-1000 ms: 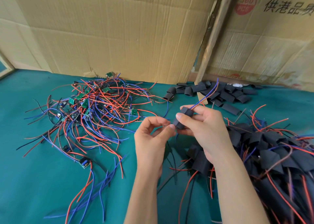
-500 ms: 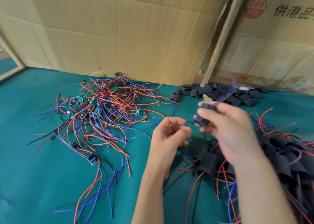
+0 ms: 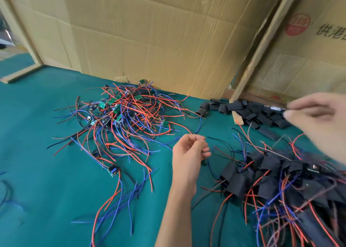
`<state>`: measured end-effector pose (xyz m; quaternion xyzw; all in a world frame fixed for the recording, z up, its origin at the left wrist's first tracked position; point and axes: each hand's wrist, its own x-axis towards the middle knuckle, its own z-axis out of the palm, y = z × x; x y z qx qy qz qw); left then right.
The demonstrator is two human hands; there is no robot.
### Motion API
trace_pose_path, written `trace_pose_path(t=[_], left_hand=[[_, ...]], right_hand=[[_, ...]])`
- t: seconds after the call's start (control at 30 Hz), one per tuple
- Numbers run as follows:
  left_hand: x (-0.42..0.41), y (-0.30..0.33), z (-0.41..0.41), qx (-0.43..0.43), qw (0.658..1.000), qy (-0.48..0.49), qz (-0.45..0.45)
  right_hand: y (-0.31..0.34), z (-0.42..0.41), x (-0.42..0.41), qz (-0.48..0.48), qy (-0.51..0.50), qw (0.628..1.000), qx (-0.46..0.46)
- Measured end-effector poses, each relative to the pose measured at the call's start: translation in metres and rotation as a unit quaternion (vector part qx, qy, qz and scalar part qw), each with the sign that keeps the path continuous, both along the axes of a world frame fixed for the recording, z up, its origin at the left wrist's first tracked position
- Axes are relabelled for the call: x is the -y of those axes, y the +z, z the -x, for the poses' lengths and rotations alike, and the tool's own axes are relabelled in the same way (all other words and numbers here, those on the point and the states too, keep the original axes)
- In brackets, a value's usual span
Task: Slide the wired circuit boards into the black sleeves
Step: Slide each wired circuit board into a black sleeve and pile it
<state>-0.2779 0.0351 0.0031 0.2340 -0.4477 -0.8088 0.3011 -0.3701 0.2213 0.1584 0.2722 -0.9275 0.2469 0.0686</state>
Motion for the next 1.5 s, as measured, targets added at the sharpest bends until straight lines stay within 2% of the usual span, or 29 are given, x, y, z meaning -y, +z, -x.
trace_pose_path(t=[0.07, 0.17, 0.27, 0.37, 0.57, 0.77, 0.9, 1.07, 1.17, 1.23, 1.37, 1.43, 1.5], left_hand=[[-0.001, 0.0, 0.002, 0.001, 1.0, 0.009, -0.005], [-0.003, 0.0, 0.004, 0.01, 1.0, 0.016, 0.021], [-0.004, 0.0, 0.001, 0.018, 0.998, 0.006, 0.06], [-0.003, -0.002, -0.003, 0.029, 0.996, -0.005, 0.082], [-0.004, 0.0, -0.001, 0.063, 0.994, -0.007, 0.092], [-0.003, 0.002, 0.001, 0.035, 0.999, 0.008, 0.036], [-0.003, 0.005, -0.001, -0.015, 1.0, -0.009, -0.016], [0.0, 0.011, -0.005, -0.067, 0.995, -0.052, -0.052], [-0.001, 0.011, -0.007, -0.047, 0.998, -0.046, -0.012], [0.0, 0.008, -0.007, -0.029, 0.999, -0.03, 0.006], [0.003, 0.009, -0.006, -0.032, 0.998, -0.041, -0.047], [0.002, 0.008, -0.006, -0.034, 0.995, -0.054, -0.072], [0.003, 0.008, -0.006, -0.026, 0.995, -0.071, -0.069]], right_hand=[[0.002, -0.028, 0.075, -0.012, 0.102, 0.995, 0.002], [-0.039, -0.028, 0.166, -0.087, 0.224, 0.969, 0.053], [-0.08, -0.014, 0.224, -0.135, 0.225, 0.96, 0.095], [-0.104, -0.003, 0.244, -0.169, 0.221, 0.957, 0.08], [-0.102, 0.006, 0.233, -0.138, 0.21, 0.965, 0.07], [-0.042, 0.032, 0.188, -0.064, 0.126, 0.989, 0.035], [-0.002, 0.032, 0.148, -0.002, 0.129, 0.99, 0.053], [-0.032, -0.006, 0.125, -0.124, 0.167, 0.978, 0.007], [-0.059, -0.028, 0.12, -0.194, 0.187, 0.963, -0.004], [-0.062, -0.031, 0.119, -0.21, 0.226, 0.95, 0.038], [-0.035, -0.002, 0.118, -0.229, 0.255, 0.915, 0.213], [-0.03, 0.034, 0.121, -0.183, 0.205, 0.942, 0.19], [-0.036, 0.078, 0.12, -0.166, 0.102, 0.977, 0.085]])
